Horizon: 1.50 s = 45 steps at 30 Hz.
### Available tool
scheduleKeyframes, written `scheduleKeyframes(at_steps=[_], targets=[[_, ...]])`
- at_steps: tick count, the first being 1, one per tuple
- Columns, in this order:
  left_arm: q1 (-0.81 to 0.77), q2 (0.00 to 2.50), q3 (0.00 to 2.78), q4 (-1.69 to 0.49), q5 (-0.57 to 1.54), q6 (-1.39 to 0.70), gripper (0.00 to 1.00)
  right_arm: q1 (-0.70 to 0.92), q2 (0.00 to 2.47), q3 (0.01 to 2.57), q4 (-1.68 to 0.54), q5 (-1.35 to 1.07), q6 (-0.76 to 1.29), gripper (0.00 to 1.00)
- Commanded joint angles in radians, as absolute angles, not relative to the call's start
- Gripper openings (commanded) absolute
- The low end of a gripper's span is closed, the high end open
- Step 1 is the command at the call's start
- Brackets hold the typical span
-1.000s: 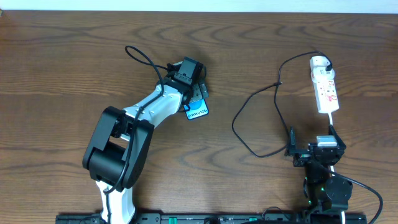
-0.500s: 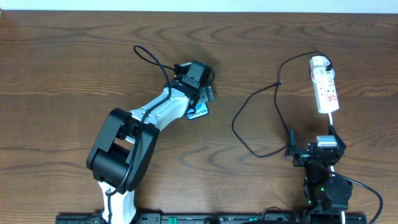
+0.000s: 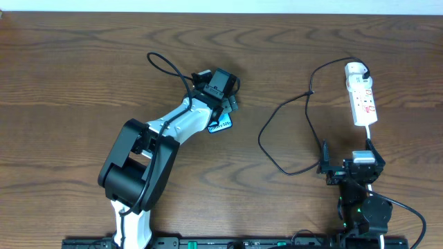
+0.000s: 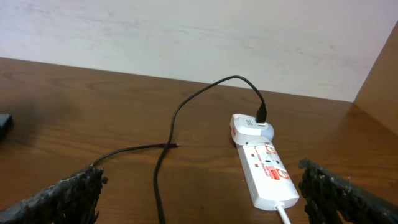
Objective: Plug charger to phone and switch on socket
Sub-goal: 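Lower the left gripper onto the phone's top edge and close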
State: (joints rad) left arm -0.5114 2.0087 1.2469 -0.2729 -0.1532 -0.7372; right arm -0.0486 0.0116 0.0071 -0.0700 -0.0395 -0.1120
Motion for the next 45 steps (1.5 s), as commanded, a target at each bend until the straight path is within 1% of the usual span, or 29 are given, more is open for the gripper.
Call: scheduleKeyframes(at_steps=[1, 5, 11, 24, 29, 31, 33, 35, 40, 45], targets=[[-0.508, 2.048, 1.266, -0.278, -0.166, -0.767, 0.97, -0.051, 0.007, 0.006, -0.074, -0.033, -0.098, 0.99], [-0.509, 2.085, 1.266, -0.278, -0.159, -0.818, 0.96, -0.051, 0.007, 0.006, -0.074, -0.033, -0.098, 0.99], [-0.512, 2.112, 1.266, -0.29, -0.09, -0.817, 0.84, -0.051, 0.007, 0.006, -0.074, -0.033, -0.098, 0.99], [-0.522, 2.112, 1.266, -0.388, -0.07, -0.817, 0.83, -0.051, 0.007, 0.006, -0.074, -0.033, -0.098, 0.99], [-0.543, 2.112, 1.267, -0.373, -0.071, -0.817, 0.85, -0.051, 0.007, 0.006, -0.074, -0.033, -0.098, 0.99], [-0.55, 2.112, 1.267, -0.374, -0.076, -0.816, 0.89, -0.051, 0.007, 0.006, -0.074, -0.033, -0.098, 0.99], [-0.55, 2.112, 1.266, -0.381, -0.091, -0.817, 0.9, -0.051, 0.007, 0.006, -0.074, -0.033, -0.098, 0.99], [-0.549, 2.113, 1.267, -0.38, -0.099, -0.817, 0.95, -0.051, 0.007, 0.006, -0.074, -0.033, -0.098, 0.99], [-0.55, 2.133, 1.267, -0.371, -0.121, -0.818, 0.99, -0.051, 0.007, 0.006, -0.074, -0.033, -0.098, 0.99], [-0.547, 2.17, 1.271, -0.364, -0.085, -0.862, 1.0, -0.051, 0.007, 0.006, -0.074, -0.033, -0.098, 0.99]])
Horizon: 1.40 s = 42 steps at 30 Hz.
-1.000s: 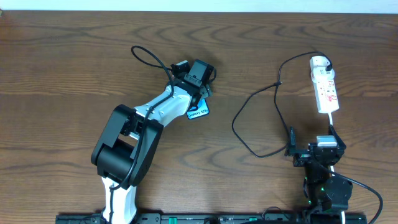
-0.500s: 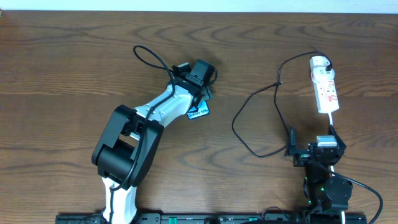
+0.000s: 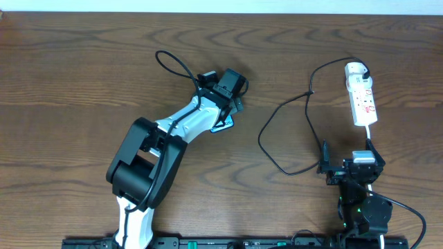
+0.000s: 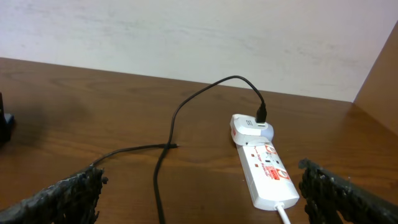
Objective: Plug charger to phone and switch on socket
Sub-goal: 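Lower the left gripper onto the phone's top edge and close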
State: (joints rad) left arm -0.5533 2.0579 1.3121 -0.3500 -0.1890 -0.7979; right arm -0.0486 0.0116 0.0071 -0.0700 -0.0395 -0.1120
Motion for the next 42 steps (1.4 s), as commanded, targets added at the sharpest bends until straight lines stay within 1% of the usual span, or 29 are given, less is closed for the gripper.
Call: scheduleKeyframes(at_steps=[1, 6, 9, 13, 19, 22, 24, 29, 32, 34, 42], targets=[[-0.546, 2.17, 1.27, -0.368, -0.085, -0.863, 1.0, -0.051, 0.007, 0.006, -0.074, -0.033, -0.098, 0.99], [-0.548, 2.178, 1.27, -0.423, -0.086, -0.863, 0.96, -0.051, 0.007, 0.006, -0.074, -0.033, -0.098, 0.99], [-0.549, 2.204, 1.27, -0.437, -0.08, -0.863, 0.96, -0.051, 0.007, 0.006, -0.074, -0.033, -0.098, 0.99], [-0.535, 2.224, 1.276, -0.437, -0.014, -0.864, 0.96, -0.051, 0.007, 0.006, -0.074, -0.033, -0.098, 0.99], [-0.529, 2.229, 1.276, -0.474, 0.016, -0.908, 0.88, -0.051, 0.007, 0.006, -0.074, -0.033, -0.098, 0.99], [-0.529, 2.234, 1.276, -0.486, 0.02, -0.926, 0.82, -0.051, 0.007, 0.006, -0.074, -0.033, -0.098, 0.99], [-0.529, 2.235, 1.276, -0.489, 0.023, -0.93, 0.81, -0.051, 0.007, 0.006, -0.074, -0.033, -0.098, 0.99], [-0.529, 2.235, 1.276, -0.492, 0.075, -0.93, 0.74, -0.051, 0.007, 0.006, -0.074, -0.033, -0.098, 0.99], [-0.527, 2.231, 1.277, -0.511, 0.125, -0.93, 0.73, -0.051, 0.007, 0.006, -0.074, -0.033, -0.098, 0.99], [-0.522, 2.224, 1.29, -0.558, 0.148, -0.93, 0.72, -0.051, 0.007, 0.006, -0.074, -0.033, -0.098, 0.99], [-0.487, 2.216, 1.434, -0.863, 0.149, -0.929, 0.72, -0.051, 0.007, 0.006, -0.074, -0.033, -0.098, 0.99]])
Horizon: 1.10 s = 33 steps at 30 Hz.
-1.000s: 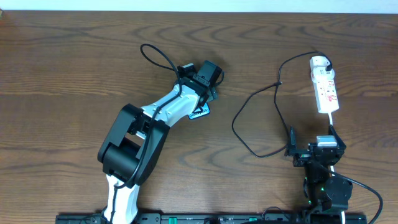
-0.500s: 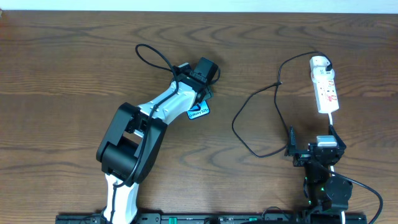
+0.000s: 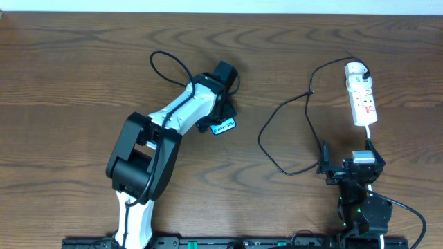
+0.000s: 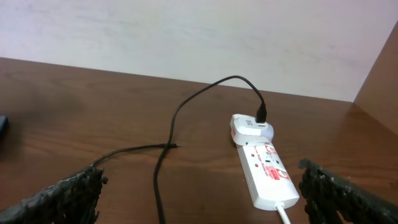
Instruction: Plug charger to phone and switch on socket
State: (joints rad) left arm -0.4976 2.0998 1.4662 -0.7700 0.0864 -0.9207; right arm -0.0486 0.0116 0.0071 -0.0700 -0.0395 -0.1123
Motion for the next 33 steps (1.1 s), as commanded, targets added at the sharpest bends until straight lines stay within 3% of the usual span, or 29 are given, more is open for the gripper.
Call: scheduleKeyframes(at_steps=[1, 7, 9, 14, 15, 23, 33], targets=[[-0.48, 2.216, 1.462, -0.902, 0.149, -0.92, 0.72, -0.051, 0.007, 0.006, -0.074, -0.033, -0.098, 0.99], [-0.434, 2.21, 1.602, -1.052, 0.142, -0.888, 0.73, -0.051, 0.007, 0.006, -0.074, -0.033, -0.098, 0.99], [-0.413, 2.206, 1.67, -1.106, 0.147, -0.887, 0.83, -0.051, 0.007, 0.006, -0.074, -0.033, -0.098, 0.99], [-0.393, 2.204, 1.876, -1.254, 0.15, -0.871, 0.92, -0.051, 0.007, 0.006, -0.074, -0.033, -0.098, 0.99], [-0.396, 2.204, 1.944, -1.279, 0.15, -0.82, 0.98, -0.051, 0.007, 0.006, -0.074, -0.033, -0.098, 0.99], [-0.426, 2.204, 2.135, -1.277, 0.146, -0.728, 0.98, -0.051, 0.007, 0.006, -0.074, -0.033, -0.098, 0.99], [-0.403, 2.258, 2.14, -1.206, 0.134, -0.712, 0.98, -0.051, 0.007, 0.006, -0.074, -0.033, -0.098, 0.99]])
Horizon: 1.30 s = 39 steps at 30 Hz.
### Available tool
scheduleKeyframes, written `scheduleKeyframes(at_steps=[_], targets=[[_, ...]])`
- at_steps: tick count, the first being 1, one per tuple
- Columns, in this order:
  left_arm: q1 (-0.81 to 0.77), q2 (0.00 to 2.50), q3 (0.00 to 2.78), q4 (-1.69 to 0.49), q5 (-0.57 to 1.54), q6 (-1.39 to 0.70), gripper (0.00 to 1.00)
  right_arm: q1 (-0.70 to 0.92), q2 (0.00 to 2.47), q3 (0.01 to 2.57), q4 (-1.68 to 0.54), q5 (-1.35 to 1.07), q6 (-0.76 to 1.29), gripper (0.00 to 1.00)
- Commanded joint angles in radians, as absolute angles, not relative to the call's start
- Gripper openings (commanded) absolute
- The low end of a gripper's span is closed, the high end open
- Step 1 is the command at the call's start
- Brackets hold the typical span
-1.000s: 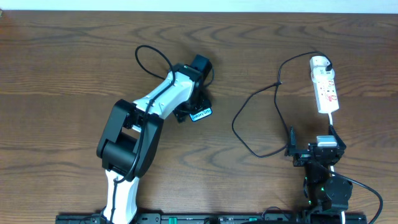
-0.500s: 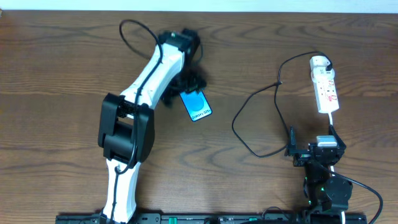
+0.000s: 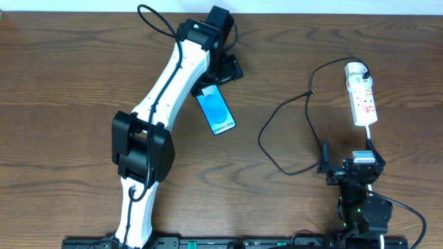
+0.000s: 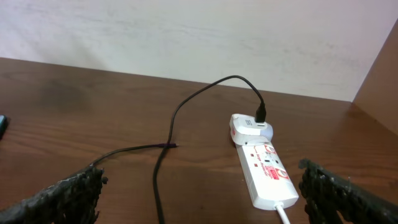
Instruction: Plug charger to phone and switch on socket
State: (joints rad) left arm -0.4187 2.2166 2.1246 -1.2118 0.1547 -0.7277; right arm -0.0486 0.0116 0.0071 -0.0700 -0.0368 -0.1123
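The phone (image 3: 216, 111) lies flat near the middle of the table, blue screen up and uncovered; only its edge (image 4: 2, 125) shows at the left of the right wrist view. My left gripper (image 3: 228, 69) hangs just beyond the phone's far end, seemingly open and holding nothing. The white power strip (image 3: 362, 97) (image 4: 264, 168) lies at the right with the white charger (image 3: 354, 69) (image 4: 249, 127) plugged into its far end. The black cable (image 3: 266, 142) (image 4: 186, 102) loops over the table, its free end (image 3: 324, 151) beside my right gripper (image 3: 353, 168) (image 4: 199, 199), which is open and empty.
The left arm (image 3: 163, 104) stretches diagonally from the front left toward the back edge. A pale wall (image 4: 186, 31) rises behind the table's far edge. The cable crosses itself (image 3: 311, 93) left of the strip.
My left gripper was over the phone and now stands beyond its far end, with the arm stretched further back. The phone's blue screen is uncovered. The right arm has not moved.
My left gripper was low over the phone, with only the labelled end showing. It stayed over the phone at the two following moments, shifting a little. Now it is clear of the phone, which lies face up. The right gripper, strip and cable kept their places.
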Motion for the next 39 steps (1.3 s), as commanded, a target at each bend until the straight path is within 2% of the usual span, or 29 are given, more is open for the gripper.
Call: scheduleKeyframes(at_steps=[1, 12, 39], targets=[[-0.402, 2.271, 2.14, -1.208, 0.12, -0.712, 0.98, -0.051, 0.007, 0.006, -0.074, -0.033, -0.098, 0.99], [-0.402, 2.375, 2.14, -1.269, 0.068, -0.838, 0.98, -0.051, 0.007, 0.006, -0.074, -0.033, -0.098, 0.99], [-0.422, 2.395, 2.007, -1.149, 0.007, -0.82, 0.98, -0.051, 0.007, 0.006, -0.074, -0.033, -0.098, 0.99]])
